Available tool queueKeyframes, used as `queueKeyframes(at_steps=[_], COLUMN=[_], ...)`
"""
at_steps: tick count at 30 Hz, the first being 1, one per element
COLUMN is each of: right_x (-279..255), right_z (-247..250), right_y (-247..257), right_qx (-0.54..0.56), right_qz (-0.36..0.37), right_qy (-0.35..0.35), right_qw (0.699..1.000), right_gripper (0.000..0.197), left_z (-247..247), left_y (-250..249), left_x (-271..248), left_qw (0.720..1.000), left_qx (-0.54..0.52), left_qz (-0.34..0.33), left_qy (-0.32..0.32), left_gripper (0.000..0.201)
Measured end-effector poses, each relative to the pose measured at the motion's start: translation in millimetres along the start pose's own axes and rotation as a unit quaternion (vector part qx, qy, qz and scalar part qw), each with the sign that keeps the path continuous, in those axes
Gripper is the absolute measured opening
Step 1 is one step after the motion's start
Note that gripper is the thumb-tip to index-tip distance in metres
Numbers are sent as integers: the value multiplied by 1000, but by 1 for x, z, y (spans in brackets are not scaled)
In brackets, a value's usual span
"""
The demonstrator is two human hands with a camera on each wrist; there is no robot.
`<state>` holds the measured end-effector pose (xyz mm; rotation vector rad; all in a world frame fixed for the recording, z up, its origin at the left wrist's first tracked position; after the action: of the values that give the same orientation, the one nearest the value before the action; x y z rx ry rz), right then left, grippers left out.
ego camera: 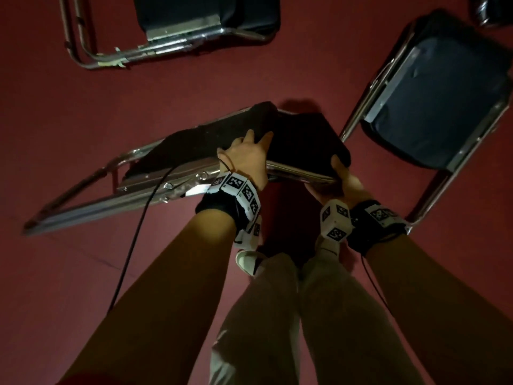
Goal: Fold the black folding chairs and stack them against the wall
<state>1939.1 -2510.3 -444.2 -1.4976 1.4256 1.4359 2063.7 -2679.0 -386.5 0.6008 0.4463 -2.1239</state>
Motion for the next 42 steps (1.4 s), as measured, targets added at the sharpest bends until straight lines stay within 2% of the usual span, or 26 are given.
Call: queueKeyframes(at_steps=[3, 4, 5, 8, 9, 15, 19, 24, 27, 32, 34, 37, 40, 42], right_x=[24, 32, 38, 53, 59, 100, 107, 125, 148, 178, 183, 189, 197, 201], right_z=[36, 45, 52, 68, 72, 87, 94, 78, 54, 48, 53, 82, 115, 134], right_y=[-15, -18, -23, -28, -28, -30, -34, -28, -19, -22, -28, -41, -68, -83], right_qx=[36, 41, 41, 51, 54, 48, 35, 21, -30, -26, -32, -46, -56, -105], right_qz=[-26, -30, -36, -32, -29, -20, -26, -38, -51, -47, -47, -36, -54, -88], right_qy=[-10, -10, -13, -12, -9, -12, 6, 18, 20, 4, 26, -10, -58, -74], right_qw=[999, 999, 998, 998, 998, 999, 999, 999, 998, 999, 998, 998, 995, 988], right_gripper=[96, 97, 91, 51, 43, 33, 31, 38, 50, 59, 55, 40, 47, 43], left_z=[-26, -33, -42, -61, -68, -92, -97, -116, -116, -120, -129, -162, -207, -247], left_y=[-16, -19, -22, -36, -39, -45, -42, -27, -10, 3, -2, -12, -23, -28], left_x=[7, 10, 12, 22, 25, 37, 37, 37, 51, 66, 60, 46, 29, 20], left_qw=[1000, 1000, 1000, 999, 999, 999, 999, 997, 992, 986, 987, 991, 991, 994], left_qx=[4, 7, 15, 29, 30, 48, 37, 8, -8, 13, 25, 17, 19, 34], left_qz=[-17, -17, -15, -17, -14, 12, 22, 54, 74, 69, 70, 76, 73, 76], left_qy=[10, 7, 5, 9, 12, -3, -28, -59, -105, -152, -143, -108, -108, -69], left_gripper=[85, 84, 83, 85, 85, 75, 74, 77, 77, 72, 72, 77, 91, 99])
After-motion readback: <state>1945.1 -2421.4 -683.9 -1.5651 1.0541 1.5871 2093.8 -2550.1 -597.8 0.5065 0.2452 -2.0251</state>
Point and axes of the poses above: each hand's wrist, its own x-axis towards the middle knuckle, its own z-axis out of the back of the hand, y = z × x, the point moved 8 cm from there along x, towards the middle knuckle, and after that the axes turned 2 degrees about -y, right-handed, at the moved point
